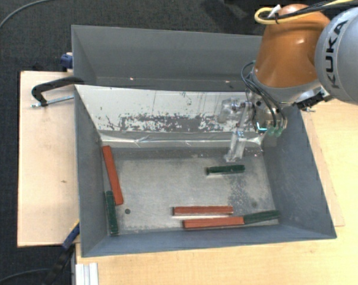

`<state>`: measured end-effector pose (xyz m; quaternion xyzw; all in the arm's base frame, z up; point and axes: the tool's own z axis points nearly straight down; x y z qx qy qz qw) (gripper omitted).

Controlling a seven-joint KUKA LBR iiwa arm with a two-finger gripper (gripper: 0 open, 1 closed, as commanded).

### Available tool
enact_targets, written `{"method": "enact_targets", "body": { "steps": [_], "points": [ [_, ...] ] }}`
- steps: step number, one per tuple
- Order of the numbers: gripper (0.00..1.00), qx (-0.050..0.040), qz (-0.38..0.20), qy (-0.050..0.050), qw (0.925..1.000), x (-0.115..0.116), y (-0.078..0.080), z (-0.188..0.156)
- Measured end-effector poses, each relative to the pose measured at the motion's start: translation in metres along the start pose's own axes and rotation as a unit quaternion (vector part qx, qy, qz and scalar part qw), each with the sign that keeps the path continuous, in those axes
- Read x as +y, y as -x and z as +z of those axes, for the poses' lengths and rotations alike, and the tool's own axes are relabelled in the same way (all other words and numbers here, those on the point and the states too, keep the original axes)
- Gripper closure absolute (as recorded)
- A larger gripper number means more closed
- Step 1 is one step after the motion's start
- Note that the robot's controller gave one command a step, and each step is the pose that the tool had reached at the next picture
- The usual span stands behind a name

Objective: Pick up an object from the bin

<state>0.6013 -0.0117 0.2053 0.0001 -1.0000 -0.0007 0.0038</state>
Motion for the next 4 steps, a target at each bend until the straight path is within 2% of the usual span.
{"method": "enact_targets", "body": {
  "steps": [1, 2, 3, 4],
  "points": [
    [0.0, 0.0004, 0.037, 0.0, 0.9993, -0.036, -0.027, 0.115],
    [0.0, -0.0058, 0.029, 0.0, 0.9996, -0.031, -0.011, 0.136],
    [1.0, -0.0064, 0.029, 0.0, 0.9996, -0.031, -0.011, 0.134],
    [1.0, -0.0114, 0.037, 0.0, 0.9992, -0.018, -0.022, -0.006]
  ]
}}
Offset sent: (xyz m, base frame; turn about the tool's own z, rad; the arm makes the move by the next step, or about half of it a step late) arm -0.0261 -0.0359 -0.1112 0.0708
